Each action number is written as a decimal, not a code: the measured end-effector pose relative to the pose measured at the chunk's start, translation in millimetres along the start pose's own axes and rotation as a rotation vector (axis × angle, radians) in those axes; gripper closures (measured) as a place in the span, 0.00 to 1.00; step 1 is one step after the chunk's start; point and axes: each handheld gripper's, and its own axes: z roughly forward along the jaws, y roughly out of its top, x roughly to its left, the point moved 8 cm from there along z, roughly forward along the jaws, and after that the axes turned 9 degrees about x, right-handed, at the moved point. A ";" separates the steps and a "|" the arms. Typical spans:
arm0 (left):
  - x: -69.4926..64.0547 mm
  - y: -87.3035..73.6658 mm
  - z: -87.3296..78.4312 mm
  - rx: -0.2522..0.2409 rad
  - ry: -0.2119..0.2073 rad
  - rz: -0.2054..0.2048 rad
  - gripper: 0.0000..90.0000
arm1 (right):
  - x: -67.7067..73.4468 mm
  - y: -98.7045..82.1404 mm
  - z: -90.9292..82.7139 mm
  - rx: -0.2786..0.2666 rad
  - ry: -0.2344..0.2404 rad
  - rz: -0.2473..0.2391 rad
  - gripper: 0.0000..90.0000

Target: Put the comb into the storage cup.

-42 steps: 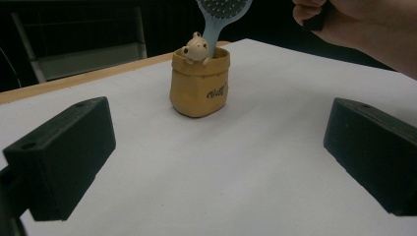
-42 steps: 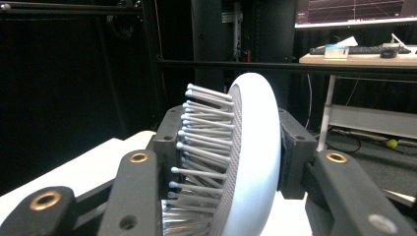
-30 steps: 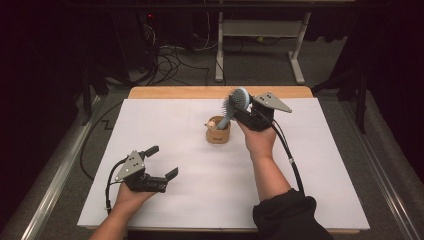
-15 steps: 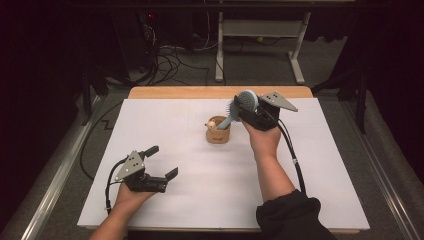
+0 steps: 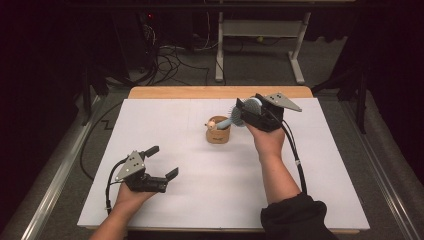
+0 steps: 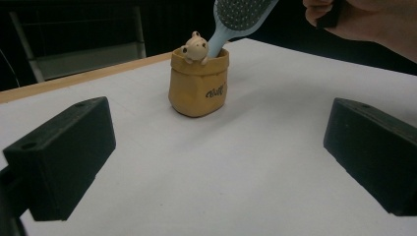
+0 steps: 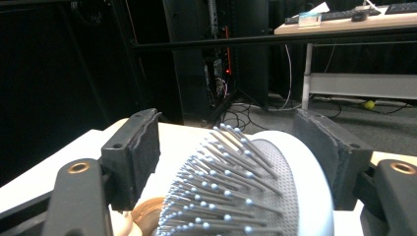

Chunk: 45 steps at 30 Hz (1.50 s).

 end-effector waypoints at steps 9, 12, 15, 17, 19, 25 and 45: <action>1.3 -0.8 0.9 0.006 0.003 -0.001 0.00 | -2.9 -5.3 -10.3 0.002 0.015 -0.019 0.14; 1.3 -1.2 1.5 0.010 0.003 0.000 0.00 | -3.0 -5.7 -16.0 0.002 0.020 -0.029 0.05; 2.4 -1.5 1.7 0.013 0.006 -0.003 0.00 | -3.9 -6.7 -21.1 0.008 0.025 -0.033 0.00; 3.0 -1.3 1.4 0.011 0.009 -0.003 0.00 | -3.9 -7.1 -25.6 0.003 0.029 -0.046 0.00; 3.8 -1.3 1.2 0.012 0.012 -0.002 0.00 | -3.6 -8.2 -29.7 0.003 0.028 -0.059 0.00; 6.3 -2.4 1.1 0.019 0.015 -0.012 0.00 | -1.7 -15.0 -41.6 0.011 0.022 -0.094 0.00; 12.7 -7.0 0.4 0.036 0.031 -0.023 0.00 | -10.2 -104.8 -52.5 0.145 0.032 -0.144 0.00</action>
